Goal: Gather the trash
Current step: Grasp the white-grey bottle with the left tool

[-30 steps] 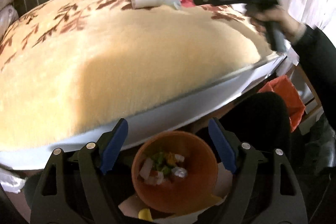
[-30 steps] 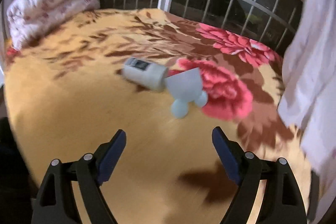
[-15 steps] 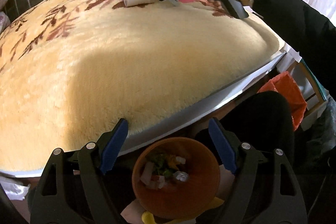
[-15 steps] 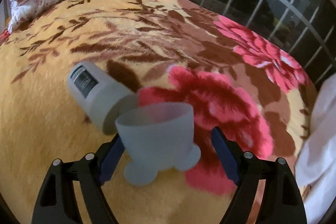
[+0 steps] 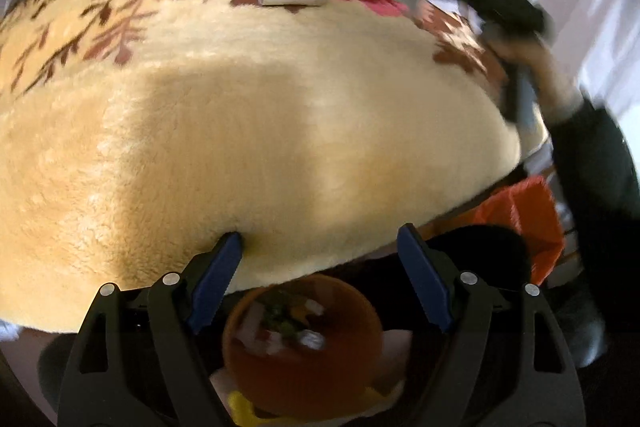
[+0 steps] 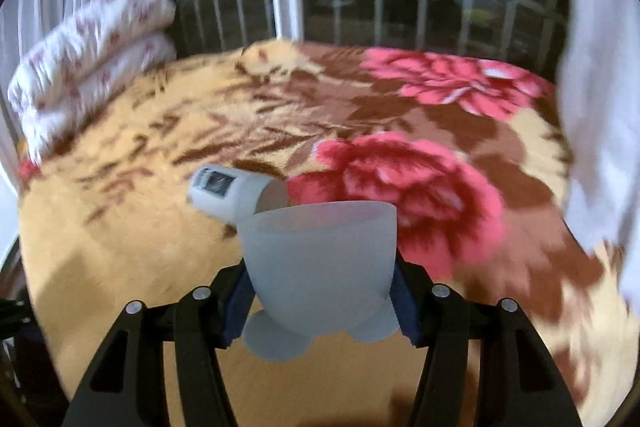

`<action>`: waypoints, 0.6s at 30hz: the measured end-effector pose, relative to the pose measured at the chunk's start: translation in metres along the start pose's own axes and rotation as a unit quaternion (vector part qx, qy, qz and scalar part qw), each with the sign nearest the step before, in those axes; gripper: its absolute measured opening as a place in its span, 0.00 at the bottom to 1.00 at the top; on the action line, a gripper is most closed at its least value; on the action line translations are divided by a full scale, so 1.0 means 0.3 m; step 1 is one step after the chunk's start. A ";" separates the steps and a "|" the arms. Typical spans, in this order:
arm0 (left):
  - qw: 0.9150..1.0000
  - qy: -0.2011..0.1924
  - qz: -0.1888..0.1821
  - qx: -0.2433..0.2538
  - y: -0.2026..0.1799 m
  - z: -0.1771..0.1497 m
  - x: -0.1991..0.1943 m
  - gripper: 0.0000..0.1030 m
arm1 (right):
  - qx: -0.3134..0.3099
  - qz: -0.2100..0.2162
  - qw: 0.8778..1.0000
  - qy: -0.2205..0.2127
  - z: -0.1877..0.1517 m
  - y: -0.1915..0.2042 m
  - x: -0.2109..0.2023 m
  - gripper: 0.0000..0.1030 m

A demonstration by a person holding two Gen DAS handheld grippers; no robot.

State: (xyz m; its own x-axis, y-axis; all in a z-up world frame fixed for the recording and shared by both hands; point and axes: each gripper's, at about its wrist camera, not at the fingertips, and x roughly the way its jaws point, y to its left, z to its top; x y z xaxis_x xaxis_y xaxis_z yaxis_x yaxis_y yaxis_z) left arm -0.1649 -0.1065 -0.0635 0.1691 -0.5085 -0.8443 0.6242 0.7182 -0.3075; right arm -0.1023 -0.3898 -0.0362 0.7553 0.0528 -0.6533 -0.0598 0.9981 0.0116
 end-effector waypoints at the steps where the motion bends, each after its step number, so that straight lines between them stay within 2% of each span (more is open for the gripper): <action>1: 1.000 0.004 0.000 -0.005 -0.001 0.005 -0.003 0.75 | 0.004 0.002 1.000 -0.010 -0.029 0.006 -0.037 0.57; 5: 1.000 0.016 -0.021 -0.008 -0.034 0.001 -0.051 0.75 | 0.033 0.010 0.998 -0.047 -0.200 0.035 -0.201 0.57; 7: 1.000 -0.003 -0.026 0.006 -0.077 0.017 -0.100 0.77 | 0.054 0.007 0.997 -0.061 -0.282 0.048 -0.270 0.57; 10: 0.998 -0.055 0.015 0.040 -0.144 0.094 -0.138 0.82 | 0.084 0.000 0.993 -0.083 -0.377 0.063 -0.341 0.57; 11: 0.995 -0.079 0.044 0.048 -0.163 0.146 -0.131 0.83 | 0.093 -0.008 0.991 -0.093 -0.403 0.068 -0.362 0.57; 13: 0.989 -0.111 0.076 0.053 -0.171 0.231 -0.095 0.85 | 0.109 -0.020 0.988 -0.110 -0.431 0.067 -0.387 0.57; 14: 0.984 -0.132 0.110 0.052 -0.173 0.294 -0.056 0.85 | 0.123 -0.026 0.985 -0.121 -0.448 0.065 -0.404 0.57; 16: 0.977 -0.151 0.144 0.040 -0.149 0.408 0.020 0.85 | 0.144 -0.023 0.980 -0.136 -0.473 0.059 -0.427 0.57; 18: 0.975 -0.154 0.156 0.027 -0.127 0.500 0.089 0.85 | 0.156 -0.025 0.976 -0.147 -0.492 0.054 -0.443 0.57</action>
State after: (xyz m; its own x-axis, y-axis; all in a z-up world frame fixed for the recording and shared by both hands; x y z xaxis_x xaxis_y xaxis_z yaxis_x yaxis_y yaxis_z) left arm -0.0698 -0.2188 -0.0085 0.5725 -0.3939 -0.7191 0.5435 0.8390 -0.0270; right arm -0.2998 -0.3850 -0.0609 0.9097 -0.0365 -0.4136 0.1497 0.9580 0.2446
